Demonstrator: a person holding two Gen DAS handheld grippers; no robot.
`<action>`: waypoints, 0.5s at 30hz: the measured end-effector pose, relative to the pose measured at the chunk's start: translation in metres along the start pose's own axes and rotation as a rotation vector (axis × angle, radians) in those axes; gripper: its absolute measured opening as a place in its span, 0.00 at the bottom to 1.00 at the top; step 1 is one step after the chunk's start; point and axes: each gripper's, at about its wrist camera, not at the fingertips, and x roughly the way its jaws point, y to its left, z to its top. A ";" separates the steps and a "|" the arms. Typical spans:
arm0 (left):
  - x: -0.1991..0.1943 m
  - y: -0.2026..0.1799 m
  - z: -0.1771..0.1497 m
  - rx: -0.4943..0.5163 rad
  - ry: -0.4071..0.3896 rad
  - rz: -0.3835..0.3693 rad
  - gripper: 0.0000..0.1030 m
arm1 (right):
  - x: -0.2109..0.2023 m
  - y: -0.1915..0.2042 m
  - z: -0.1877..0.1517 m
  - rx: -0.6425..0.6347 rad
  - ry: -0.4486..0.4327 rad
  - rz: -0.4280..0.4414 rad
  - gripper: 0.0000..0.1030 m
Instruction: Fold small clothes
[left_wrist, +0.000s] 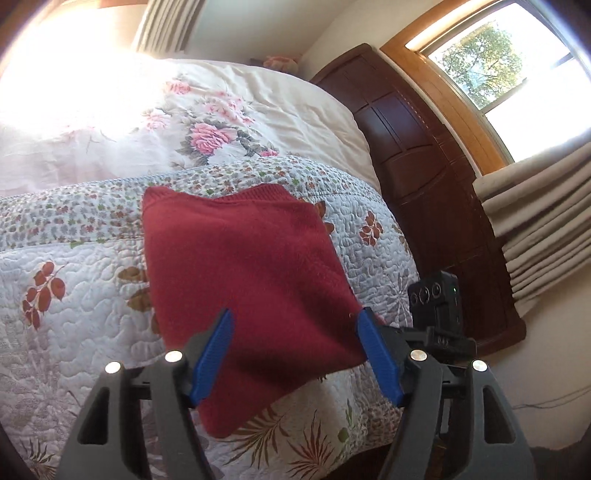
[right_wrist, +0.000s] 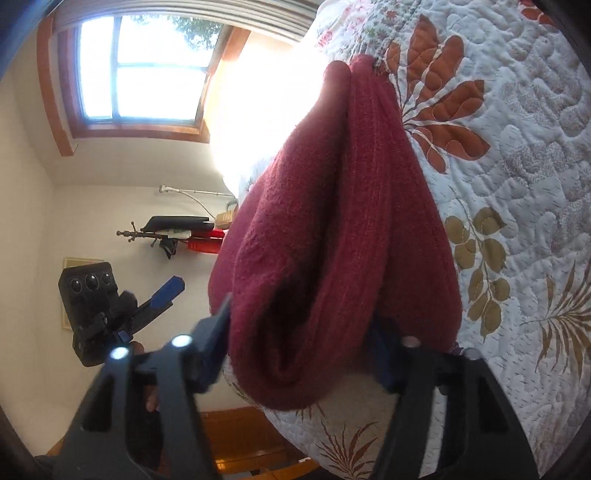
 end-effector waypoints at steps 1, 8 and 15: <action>-0.001 0.003 -0.006 -0.005 0.007 -0.017 0.68 | -0.001 0.002 0.002 -0.010 0.016 -0.030 0.19; -0.005 -0.008 -0.024 -0.017 0.024 -0.194 0.67 | -0.028 -0.003 -0.014 0.018 0.038 0.026 0.14; 0.065 0.008 -0.039 -0.044 0.238 -0.215 0.64 | 0.003 -0.051 -0.011 0.091 0.107 -0.002 0.25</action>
